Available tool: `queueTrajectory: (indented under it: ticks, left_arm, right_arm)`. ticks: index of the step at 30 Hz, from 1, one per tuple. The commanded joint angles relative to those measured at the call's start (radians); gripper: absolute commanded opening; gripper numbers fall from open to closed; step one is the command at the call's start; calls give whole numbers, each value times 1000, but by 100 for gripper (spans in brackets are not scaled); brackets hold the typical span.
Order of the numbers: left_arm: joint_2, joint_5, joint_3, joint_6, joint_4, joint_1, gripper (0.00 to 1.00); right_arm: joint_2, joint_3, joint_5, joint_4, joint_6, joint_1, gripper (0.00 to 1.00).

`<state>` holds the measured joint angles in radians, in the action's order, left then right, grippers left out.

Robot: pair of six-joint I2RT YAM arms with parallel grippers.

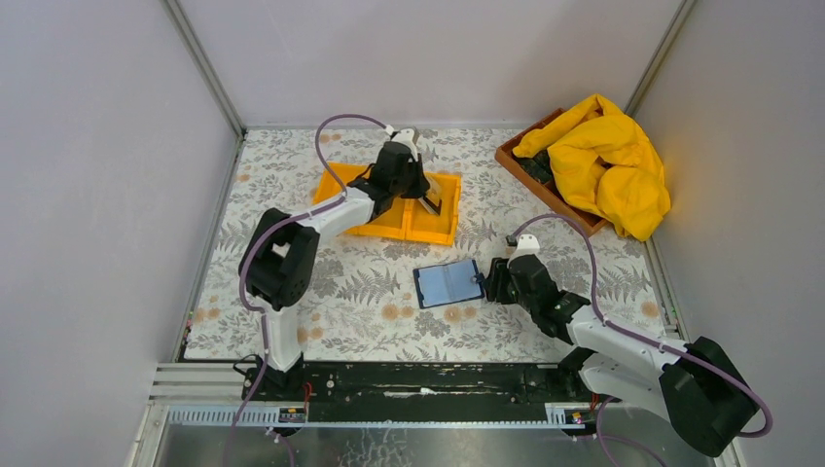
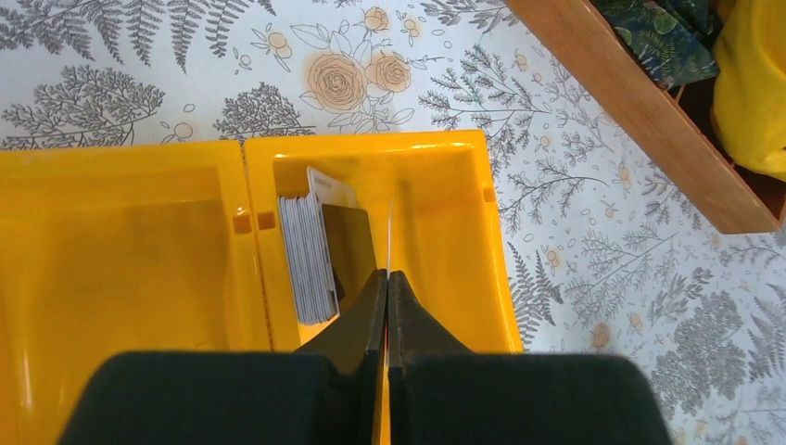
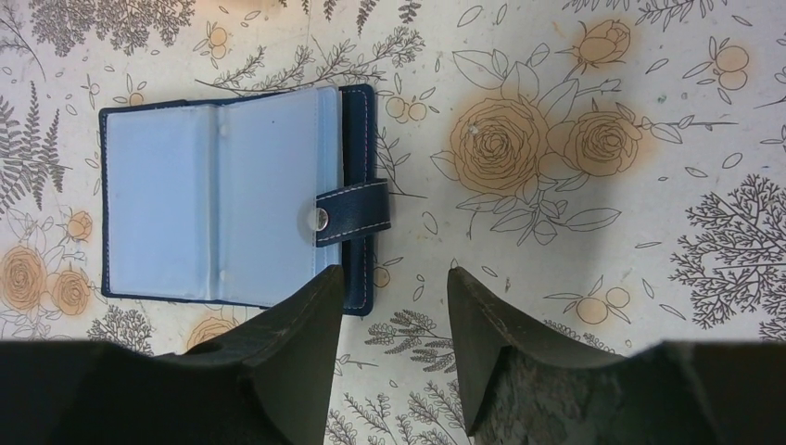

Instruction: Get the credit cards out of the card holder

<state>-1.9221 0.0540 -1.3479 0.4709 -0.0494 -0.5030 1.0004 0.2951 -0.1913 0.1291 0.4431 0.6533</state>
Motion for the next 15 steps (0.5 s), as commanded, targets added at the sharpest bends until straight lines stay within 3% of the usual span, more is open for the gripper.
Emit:
queueTrajectory:
  ticks: [1, 15]
  left_arm:
    - [-40, -77, -63, -52, 36, -32, 0]
    - [-154, -144, -212, -103, 163, -69, 0]
  right_arm:
    - [4, 6, -9, 60, 6, -12, 52]
    - [6, 1, -2, 60, 6, -23, 52]
